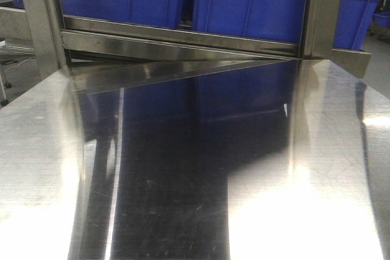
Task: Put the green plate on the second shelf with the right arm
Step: 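Pull the held plate back toward the robot body with the right gripper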
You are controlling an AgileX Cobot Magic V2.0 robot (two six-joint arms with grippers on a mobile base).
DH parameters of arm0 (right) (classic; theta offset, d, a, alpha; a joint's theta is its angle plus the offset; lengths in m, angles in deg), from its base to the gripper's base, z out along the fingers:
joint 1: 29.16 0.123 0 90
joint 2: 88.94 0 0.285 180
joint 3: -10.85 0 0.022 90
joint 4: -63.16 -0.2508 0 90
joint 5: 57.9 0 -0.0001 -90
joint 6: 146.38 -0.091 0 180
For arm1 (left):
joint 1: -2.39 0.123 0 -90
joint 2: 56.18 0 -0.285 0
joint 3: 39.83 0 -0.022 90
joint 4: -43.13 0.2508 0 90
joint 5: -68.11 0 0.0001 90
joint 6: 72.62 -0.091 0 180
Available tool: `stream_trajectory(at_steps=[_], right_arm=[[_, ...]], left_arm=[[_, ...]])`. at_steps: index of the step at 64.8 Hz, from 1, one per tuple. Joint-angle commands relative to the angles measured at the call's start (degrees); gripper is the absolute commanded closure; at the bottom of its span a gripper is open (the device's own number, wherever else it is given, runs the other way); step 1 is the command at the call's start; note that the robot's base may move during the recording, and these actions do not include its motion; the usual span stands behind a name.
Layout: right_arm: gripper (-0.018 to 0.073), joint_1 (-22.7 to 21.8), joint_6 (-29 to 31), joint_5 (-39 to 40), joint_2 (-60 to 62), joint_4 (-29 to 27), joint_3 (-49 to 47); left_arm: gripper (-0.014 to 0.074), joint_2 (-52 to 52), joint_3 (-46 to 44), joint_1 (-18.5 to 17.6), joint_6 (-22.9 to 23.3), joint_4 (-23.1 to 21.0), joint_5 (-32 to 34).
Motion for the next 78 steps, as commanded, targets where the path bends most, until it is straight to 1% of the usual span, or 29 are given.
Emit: stream_trajectory(at_steps=[1,3,9,12,14,16,21,32,37,43,50,58,65,74,78], right_arm=[[0.0503,-0.16,-0.42,13.80,9.80,3.54,8.05],[0.0503,-0.16,-0.37,17.78,15.53,5.69,13.48],[0.0503,-0.21,-0.37,23.54,27.62,8.93,22.29],[0.0503,-0.21,-0.56,20.94,26.97,9.37,22.96],[0.0503,-0.09,-0.29,16.24,24.97,10.00,21.92],[0.0503,-0.09,-0.29,13.74,23.24,10.28,21.47],[0.0503,-0.19,0.43,11.04,20.62,10.65,21.37],[0.0503,-0.19,2.03,12.61,19.29,11.15,22.54],[0.0503,-0.19,2.03,12.97,19.29,12.71,24.46],[0.0503,-0.19,2.03,14.62,19.29,13.02,27.99],[0.0503,-0.19,1.97,20.94,19.29,12.79,34.21],[0.0503,-0.19,1.97,33.27,19.29,11.32,42.20],[0.0503,-0.19,1.97,41.86,19.29,10.30,47.72],[0.0503,-0.19,1.92,48.77,19.67,10.16,54.12],[0.0503,-1.12,1.04,52.14,20.44,10.10,56.98]], left_arm=[[0.0466,-1.01,2.40,-0.34,0.44,-0.70,4.80],[0.0466,-1.01,2.40,-0.34,0.44,-0.70,4.80],[0.0466,-1.01,2.40,-0.34,0.44,-0.70,4.80],[0.0466,-0.82,2.40,-0.34,0.44,-0.70,4.96],[0.0466,-0.82,2.40,-0.34,0.44,-0.70,4.76],[0.0466,-0.82,2.40,-0.34,0.44,-0.81,4.65],[0.0466,-0.82,2.40,-0.34,0.44,-0.81,4.50],[0.0466,-0.82,2.40,-0.34,0.44,-0.81,4.50],[0.0466,-0.82,2.40,-0.34,0.44,-0.81,4.50],[0.0466,-0.82,2.40,-0.34,0.44,-0.81,4.50],[0.0466,-0.82,2.40,-0.34,0.44,-0.81,4.50],[0.0466,-0.82,2.40,-0.34,0.44,-0.81,4.50],[0.0466,-0.82,2.40,-0.34,0.44,-0.81,4.50],[0.0466,-0.82,2.40,-0.34,0.44,-0.81,4.50],[0.0466,-0.82,2.40,-0.34,0.44,-0.81,4.50]])
